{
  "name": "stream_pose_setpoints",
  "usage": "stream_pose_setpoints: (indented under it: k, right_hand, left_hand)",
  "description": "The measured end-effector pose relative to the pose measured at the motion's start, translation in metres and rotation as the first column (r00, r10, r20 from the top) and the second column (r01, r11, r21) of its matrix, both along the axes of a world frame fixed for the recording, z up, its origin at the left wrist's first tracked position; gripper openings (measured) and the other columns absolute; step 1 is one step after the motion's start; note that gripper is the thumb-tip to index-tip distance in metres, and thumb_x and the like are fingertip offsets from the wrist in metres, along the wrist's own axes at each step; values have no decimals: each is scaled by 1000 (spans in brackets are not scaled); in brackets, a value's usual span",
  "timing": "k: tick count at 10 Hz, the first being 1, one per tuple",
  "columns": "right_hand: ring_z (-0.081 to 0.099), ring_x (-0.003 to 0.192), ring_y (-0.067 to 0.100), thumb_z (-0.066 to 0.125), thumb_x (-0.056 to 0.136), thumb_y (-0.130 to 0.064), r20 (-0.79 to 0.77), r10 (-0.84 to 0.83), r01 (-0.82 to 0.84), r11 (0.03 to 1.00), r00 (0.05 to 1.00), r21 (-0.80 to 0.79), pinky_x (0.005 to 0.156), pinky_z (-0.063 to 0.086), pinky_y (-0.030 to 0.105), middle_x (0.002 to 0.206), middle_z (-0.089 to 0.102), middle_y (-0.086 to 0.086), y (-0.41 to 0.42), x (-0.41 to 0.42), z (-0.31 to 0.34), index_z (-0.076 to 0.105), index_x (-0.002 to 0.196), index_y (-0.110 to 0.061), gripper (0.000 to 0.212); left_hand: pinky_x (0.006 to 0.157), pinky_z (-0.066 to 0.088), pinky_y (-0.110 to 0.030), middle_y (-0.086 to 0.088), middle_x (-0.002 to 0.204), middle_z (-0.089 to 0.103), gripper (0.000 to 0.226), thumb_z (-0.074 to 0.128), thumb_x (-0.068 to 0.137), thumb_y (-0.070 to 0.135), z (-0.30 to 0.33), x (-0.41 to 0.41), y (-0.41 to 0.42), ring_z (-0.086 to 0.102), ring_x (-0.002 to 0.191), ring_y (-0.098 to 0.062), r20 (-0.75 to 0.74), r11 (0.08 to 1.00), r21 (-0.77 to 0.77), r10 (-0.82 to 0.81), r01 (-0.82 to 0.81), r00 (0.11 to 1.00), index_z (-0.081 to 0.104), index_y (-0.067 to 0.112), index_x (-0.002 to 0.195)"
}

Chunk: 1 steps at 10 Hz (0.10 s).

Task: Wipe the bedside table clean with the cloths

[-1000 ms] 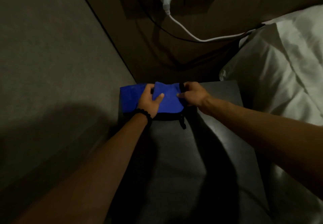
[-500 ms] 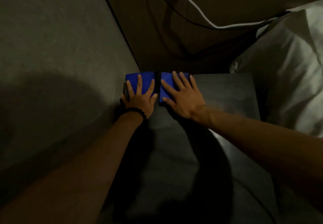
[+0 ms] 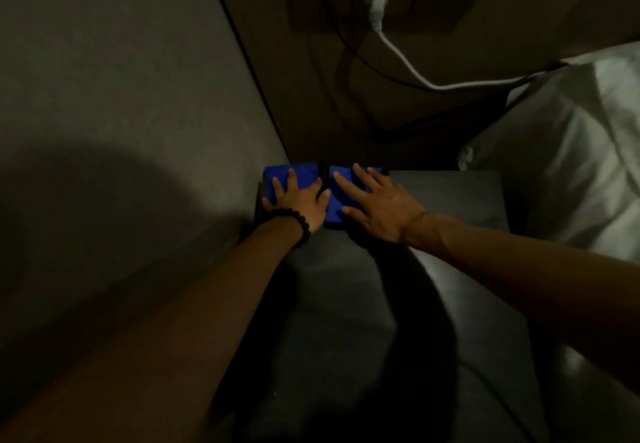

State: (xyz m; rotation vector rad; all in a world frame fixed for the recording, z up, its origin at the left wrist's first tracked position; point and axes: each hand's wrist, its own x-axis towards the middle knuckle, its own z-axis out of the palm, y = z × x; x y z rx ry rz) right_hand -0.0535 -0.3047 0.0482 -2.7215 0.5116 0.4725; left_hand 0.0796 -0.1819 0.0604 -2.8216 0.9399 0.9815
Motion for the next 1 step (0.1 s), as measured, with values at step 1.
stream_pose_setpoints:
  k: [1]
  right_hand:
    - [8, 153, 38, 30, 104, -54, -17, -12, 13, 993, 1000, 121, 122, 17, 51, 168, 2, 13, -6, -3, 25, -10, 156, -41, 67]
  left_hand:
    - [114, 12, -61, -11, 161, 5, 49, 20, 99, 54, 17, -5, -10, 4, 146, -40, -44, 993, -113, -27, 21, 999, 32, 40, 144]
